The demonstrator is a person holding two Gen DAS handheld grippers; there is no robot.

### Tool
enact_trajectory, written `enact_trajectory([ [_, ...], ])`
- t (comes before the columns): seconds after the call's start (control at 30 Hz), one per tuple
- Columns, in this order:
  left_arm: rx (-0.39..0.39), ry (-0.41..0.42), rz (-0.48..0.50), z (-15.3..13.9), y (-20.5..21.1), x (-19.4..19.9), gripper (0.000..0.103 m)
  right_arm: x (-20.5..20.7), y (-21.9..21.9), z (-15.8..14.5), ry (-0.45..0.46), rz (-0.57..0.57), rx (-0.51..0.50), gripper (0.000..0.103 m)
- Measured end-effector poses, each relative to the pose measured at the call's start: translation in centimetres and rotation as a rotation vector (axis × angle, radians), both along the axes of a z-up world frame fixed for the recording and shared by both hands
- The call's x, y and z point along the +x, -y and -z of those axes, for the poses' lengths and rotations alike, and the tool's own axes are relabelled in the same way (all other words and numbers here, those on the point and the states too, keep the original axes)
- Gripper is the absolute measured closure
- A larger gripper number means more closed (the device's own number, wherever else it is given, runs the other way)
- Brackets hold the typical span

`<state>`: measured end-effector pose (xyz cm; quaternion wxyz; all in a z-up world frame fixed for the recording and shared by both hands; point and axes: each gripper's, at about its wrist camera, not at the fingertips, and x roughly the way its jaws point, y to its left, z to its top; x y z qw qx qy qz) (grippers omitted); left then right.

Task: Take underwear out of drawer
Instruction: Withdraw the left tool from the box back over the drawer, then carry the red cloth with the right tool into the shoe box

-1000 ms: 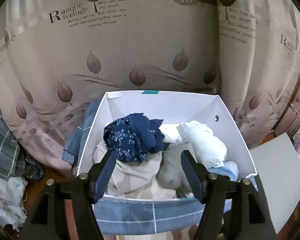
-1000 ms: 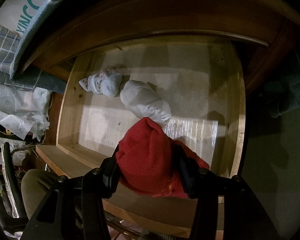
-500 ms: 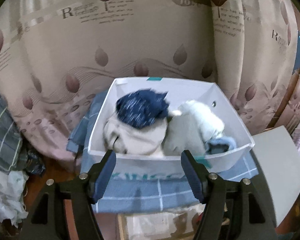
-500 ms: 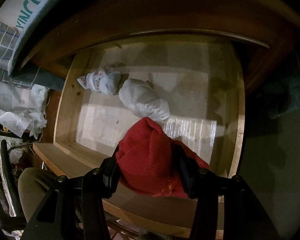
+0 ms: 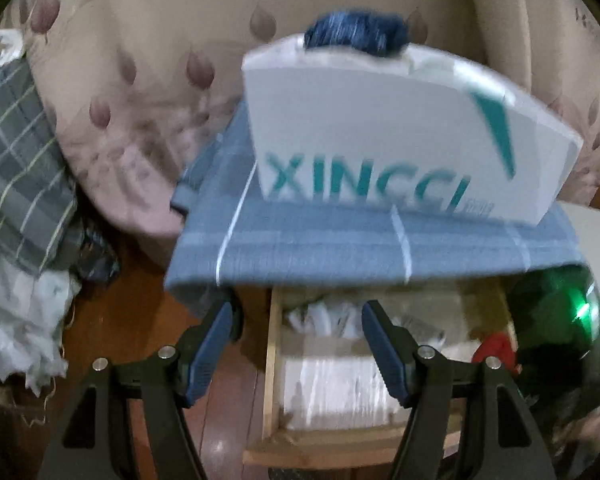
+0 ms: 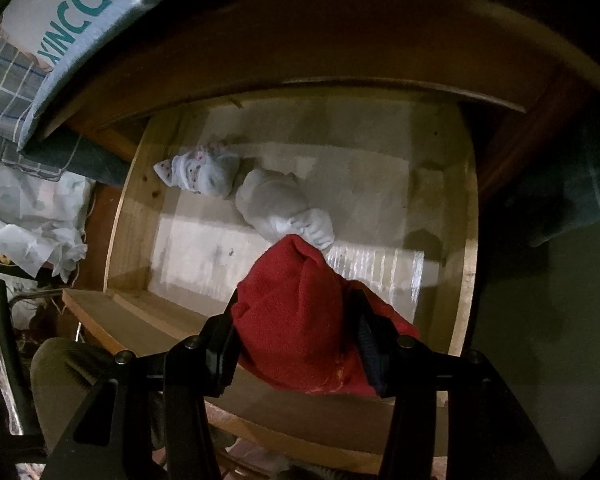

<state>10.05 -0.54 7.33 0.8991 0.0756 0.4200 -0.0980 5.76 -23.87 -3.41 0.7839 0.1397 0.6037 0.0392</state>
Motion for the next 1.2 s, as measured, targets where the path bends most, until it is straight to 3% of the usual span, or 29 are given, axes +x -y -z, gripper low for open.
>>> enact_trajectory([
  [0.3,-0.016,-0.08,-0.082,5.7,-2.5,-1.5,0.034,-0.3,0.3,-1.3,0.054,0.013,-0.022,0.055],
  [0.7,-0.054,-0.097,-0.11,6.8,-3.0,-1.4,0.034,-1.2,-0.4,-4.2,0.107,-0.006,-0.037,0.055],
  [1.2,-0.016,-0.099,-0.098,7.5,-2.8,-1.6,0.034,-2.9,-1.6,-13.3,0.247,-0.066,0.001,0.055],
])
